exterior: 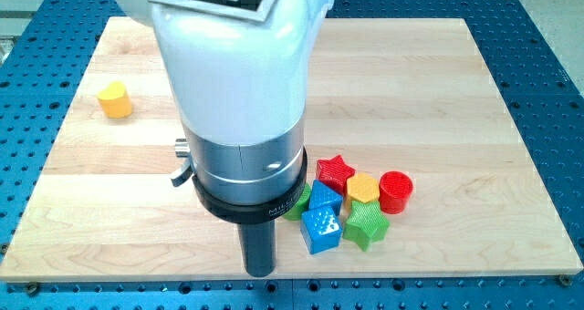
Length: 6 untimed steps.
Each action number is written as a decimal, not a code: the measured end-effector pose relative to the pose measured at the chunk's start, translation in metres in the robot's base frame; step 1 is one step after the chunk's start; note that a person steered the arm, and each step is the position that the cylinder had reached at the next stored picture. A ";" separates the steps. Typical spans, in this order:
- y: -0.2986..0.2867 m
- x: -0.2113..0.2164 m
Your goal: Move the blue cube above the green circle
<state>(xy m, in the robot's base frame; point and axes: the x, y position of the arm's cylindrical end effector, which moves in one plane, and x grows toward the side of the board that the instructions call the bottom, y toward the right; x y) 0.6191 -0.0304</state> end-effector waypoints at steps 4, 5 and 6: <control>0.069 -0.048; 0.060 -0.080; 0.038 -0.117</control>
